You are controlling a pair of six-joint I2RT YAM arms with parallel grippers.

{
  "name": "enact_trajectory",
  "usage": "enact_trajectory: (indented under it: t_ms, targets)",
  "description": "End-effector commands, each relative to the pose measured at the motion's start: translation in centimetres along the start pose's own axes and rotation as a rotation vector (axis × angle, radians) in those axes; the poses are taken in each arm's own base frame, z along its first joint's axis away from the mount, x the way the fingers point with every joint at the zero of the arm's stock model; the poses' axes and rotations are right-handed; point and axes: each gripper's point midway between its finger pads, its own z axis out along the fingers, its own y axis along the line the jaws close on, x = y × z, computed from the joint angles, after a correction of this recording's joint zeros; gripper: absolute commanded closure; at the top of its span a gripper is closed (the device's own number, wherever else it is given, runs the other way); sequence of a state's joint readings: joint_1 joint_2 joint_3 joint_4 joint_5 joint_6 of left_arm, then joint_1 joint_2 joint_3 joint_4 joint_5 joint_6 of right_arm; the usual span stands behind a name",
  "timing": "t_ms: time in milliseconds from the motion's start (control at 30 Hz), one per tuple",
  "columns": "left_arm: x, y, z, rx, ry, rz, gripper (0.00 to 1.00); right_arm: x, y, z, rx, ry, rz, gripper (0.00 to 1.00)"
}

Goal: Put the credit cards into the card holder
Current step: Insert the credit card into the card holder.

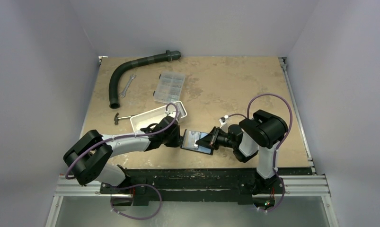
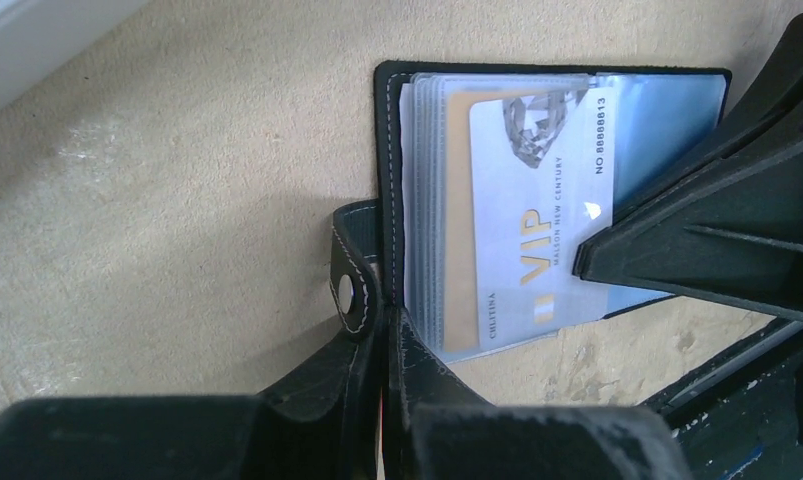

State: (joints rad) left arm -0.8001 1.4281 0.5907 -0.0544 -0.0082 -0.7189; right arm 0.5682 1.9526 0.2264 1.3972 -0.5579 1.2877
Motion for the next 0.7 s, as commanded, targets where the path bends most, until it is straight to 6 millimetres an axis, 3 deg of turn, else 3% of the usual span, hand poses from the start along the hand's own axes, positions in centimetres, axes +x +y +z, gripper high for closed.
enact_trajectory:
  t_ms: [0, 367, 600, 667]
  targets:
    - [0.9, -1.0, 0.5, 0.024, 0.011, -0.001, 0.97, -0.3, 0.5, 0.9, 0.011, -0.02, -0.05, 1.0]
    - [0.5, -3.0, 0.7, 0.087, 0.007, 0.01, 0.97, 0.9, 1.5, 2.4, 0.012, 0.04, -0.097, 1.0]
    - [-0.1, -3.5, 0.5, 0.084, -0.005, 0.023, 0.97, 1.2, 2.2, 2.6, 0.022, 0.059, -0.129, 0.93]
    - [0.4, -2.9, 0.1, 0.056, 0.016, 0.034, 0.97, 1.2, 1.8, 2.2, 0.057, 0.065, -0.165, 0.85]
